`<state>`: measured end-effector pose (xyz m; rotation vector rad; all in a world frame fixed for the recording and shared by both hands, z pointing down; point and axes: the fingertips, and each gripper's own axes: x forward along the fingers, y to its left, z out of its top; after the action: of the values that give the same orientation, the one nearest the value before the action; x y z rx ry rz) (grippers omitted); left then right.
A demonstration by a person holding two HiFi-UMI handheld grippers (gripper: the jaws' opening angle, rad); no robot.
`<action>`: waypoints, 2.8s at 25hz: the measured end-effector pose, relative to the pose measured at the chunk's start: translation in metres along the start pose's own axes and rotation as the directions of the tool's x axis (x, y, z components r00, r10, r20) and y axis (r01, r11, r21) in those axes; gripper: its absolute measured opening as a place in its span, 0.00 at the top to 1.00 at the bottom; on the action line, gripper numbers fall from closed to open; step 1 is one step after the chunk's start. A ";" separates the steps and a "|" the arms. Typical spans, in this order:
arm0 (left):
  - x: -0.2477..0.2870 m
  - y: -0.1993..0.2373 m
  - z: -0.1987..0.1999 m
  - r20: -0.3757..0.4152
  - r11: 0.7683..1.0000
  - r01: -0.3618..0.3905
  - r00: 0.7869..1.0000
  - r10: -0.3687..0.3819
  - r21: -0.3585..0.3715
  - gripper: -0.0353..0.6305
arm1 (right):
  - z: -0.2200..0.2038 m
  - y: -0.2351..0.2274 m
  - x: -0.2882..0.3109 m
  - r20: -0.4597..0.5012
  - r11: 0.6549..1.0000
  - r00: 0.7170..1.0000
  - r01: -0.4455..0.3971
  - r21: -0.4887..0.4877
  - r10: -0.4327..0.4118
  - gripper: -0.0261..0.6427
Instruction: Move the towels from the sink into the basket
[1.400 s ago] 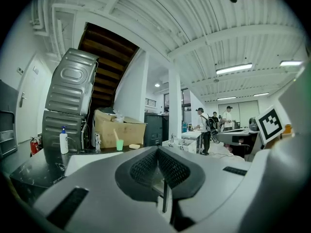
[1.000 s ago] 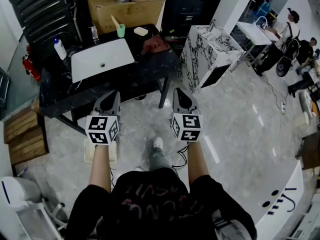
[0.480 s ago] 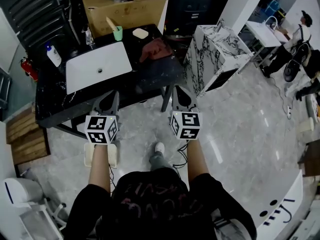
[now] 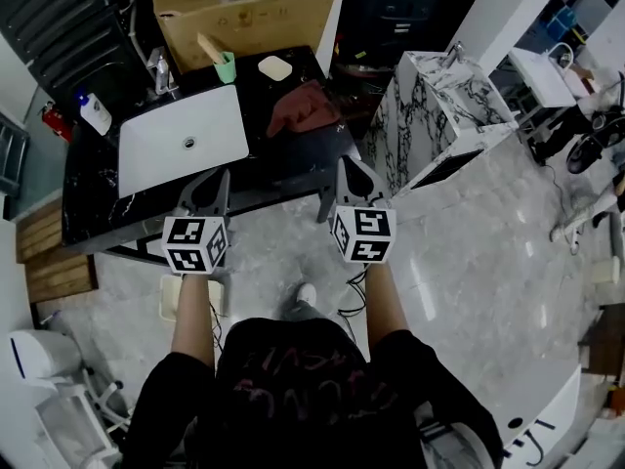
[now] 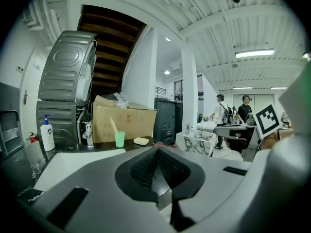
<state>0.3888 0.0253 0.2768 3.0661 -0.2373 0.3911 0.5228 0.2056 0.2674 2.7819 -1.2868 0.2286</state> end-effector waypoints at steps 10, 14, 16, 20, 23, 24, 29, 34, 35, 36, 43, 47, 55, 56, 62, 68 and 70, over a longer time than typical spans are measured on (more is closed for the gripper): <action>0.038 0.015 0.004 -0.024 0.998 -0.059 0.998 0.058 -0.030 0.92 | 0.005 -0.008 0.060 -0.019 0.996 0.995 -0.093 -0.007 0.093 0.94; 0.050 0.029 -0.001 -0.035 0.997 -0.070 0.997 0.069 -0.040 0.92 | 0.001 -0.002 0.081 -0.031 0.994 0.993 -0.111 -0.012 0.111 0.94; 0.058 0.039 -0.003 -0.038 0.996 -0.071 0.997 0.069 -0.045 0.92 | -0.002 0.000 0.093 -0.039 0.994 0.993 -0.110 -0.013 0.109 0.94; 0.078 0.058 -0.005 -0.047 0.996 -0.061 0.997 0.059 -0.061 0.92 | -0.006 0.004 0.119 -0.060 0.994 0.993 -0.106 -0.010 0.106 0.93; 0.094 0.070 -0.009 -0.059 0.997 -0.047 0.997 0.043 -0.068 0.92 | -0.011 0.007 0.140 -0.076 0.994 0.991 -0.106 -0.003 0.106 0.92; 0.098 0.074 -0.011 -0.064 0.996 -0.045 0.997 0.040 -0.072 0.92 | -0.013 0.008 0.147 -0.084 0.994 0.991 -0.107 -0.004 0.107 0.92; 0.116 0.092 -0.021 -0.091 0.995 -0.044 0.995 0.036 -0.094 0.92 | -0.027 0.017 0.179 -0.138 0.991 0.982 -0.130 0.003 0.130 0.79; 0.125 0.106 -0.032 -0.118 0.993 -0.053 0.992 0.041 -0.103 0.92 | -0.045 0.030 0.213 -0.206 0.983 0.961 -0.186 -0.002 0.182 0.56; 0.126 0.108 -0.034 -0.123 0.993 -0.056 0.992 0.043 -0.105 0.92 | -0.051 0.033 0.219 -0.226 0.980 0.954 -0.200 0.003 0.195 0.53; 0.127 0.110 -0.037 -0.128 0.993 -0.058 0.991 0.045 -0.106 0.92 | -0.056 0.036 0.225 -0.246 0.977 0.947 -0.212 0.009 0.207 0.50; 0.127 0.133 -0.049 -0.154 0.989 -0.094 0.985 0.075 -0.114 0.92 | -0.087 0.040 0.261 -0.352 0.979 0.915 -0.199 0.037 0.199 0.46; 0.128 0.144 -0.054 -0.165 0.986 -0.108 0.982 0.087 -0.123 0.92 | -0.100 0.040 0.270 -0.395 0.982 0.900 -0.181 0.046 0.184 0.48; 0.131 0.147 -0.062 -0.179 0.985 -0.110 0.980 0.085 -0.134 0.92 | -0.107 0.032 0.273 -0.415 0.992 0.901 -0.122 0.035 0.126 0.74; 0.131 0.146 -0.062 -0.180 0.985 -0.109 0.980 0.084 -0.134 0.92 | -0.106 0.032 0.272 -0.410 0.992 0.904 -0.119 0.033 0.122 0.77; 0.129 0.139 -0.059 -0.171 0.986 -0.102 0.982 0.078 -0.135 0.92 | -0.094 0.034 0.263 -0.369 0.991 0.919 -0.132 0.036 0.136 0.85; 0.122 0.132 -0.045 -0.137 0.986 -0.102 0.987 0.084 -0.132 0.92 | -0.072 0.035 0.247 -0.306 0.988 0.939 -0.152 0.035 0.155 0.86; 0.119 0.128 -0.039 -0.124 0.987 -0.101 0.989 0.085 -0.128 0.92 | -0.063 0.034 0.240 -0.285 0.987 0.945 -0.154 0.038 0.159 0.86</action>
<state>0.4734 -0.1161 0.3472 2.8957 -0.3865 0.5363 0.6433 0.0111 0.3690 2.5354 -1.4311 0.6292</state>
